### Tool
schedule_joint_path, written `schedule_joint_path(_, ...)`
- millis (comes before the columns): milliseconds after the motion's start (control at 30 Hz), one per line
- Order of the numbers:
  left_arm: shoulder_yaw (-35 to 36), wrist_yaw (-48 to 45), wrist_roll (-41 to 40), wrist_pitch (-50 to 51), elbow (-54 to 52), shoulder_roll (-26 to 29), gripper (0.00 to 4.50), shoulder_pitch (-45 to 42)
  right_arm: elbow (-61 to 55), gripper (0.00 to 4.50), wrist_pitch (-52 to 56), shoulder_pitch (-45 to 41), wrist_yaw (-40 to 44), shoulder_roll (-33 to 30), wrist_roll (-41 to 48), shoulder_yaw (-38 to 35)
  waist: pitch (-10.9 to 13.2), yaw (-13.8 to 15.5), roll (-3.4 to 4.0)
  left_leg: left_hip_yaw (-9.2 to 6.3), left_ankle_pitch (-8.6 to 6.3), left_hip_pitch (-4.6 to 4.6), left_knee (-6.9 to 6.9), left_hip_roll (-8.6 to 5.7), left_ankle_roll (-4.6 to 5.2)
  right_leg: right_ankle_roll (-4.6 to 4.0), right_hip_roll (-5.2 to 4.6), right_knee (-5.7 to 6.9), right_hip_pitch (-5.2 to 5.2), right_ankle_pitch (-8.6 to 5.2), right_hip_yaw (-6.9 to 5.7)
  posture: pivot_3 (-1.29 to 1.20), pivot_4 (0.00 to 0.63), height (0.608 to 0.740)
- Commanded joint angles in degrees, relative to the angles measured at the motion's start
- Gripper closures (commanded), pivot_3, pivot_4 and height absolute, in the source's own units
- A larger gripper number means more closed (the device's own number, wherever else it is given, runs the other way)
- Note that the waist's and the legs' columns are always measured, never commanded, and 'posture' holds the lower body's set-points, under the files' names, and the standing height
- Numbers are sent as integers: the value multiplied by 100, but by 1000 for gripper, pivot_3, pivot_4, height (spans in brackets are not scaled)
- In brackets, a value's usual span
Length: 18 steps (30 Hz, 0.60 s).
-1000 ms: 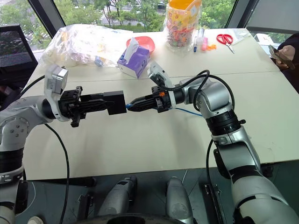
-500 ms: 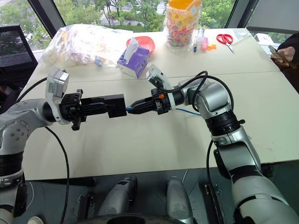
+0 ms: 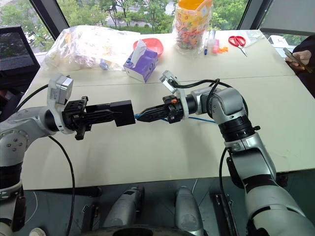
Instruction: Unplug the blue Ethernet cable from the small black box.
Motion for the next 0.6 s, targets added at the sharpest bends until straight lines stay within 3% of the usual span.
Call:
schedule_joint_path(33,453,-121,-12,-94,27,285,4021,67,71,4468,-77,150,-91,-541,-91,-556,0,0,0,0,0,0,0,0,0,0,0,0,0,0,0,0,150,728)
schedule_joint_path(200,352,-120,23,-133,8,229,4021,30,-462,4468,-90,283,-183,-480,116,-566,0,3,0,1,0,-1,0,0,0,0,0,0,0,0,0,0,150,728)
schedule_joint_path(367,325,-46,14,-191,13,107,4021,-68,-877,2296,64,312,-346,-436,277,-560,0,19,0,2,0,-3,1,0,0,-1,-2,-1,-2,-1,1,0,150,728)
schedule_joint_path(600,316,-22,11,-219,43,43,4021,-141,-1121,2296,286,293,-403,-379,440,-620,0,6,0,4,0,-4,-7,4,0,-1,0,-3,-7,-1,0,0,150,728)
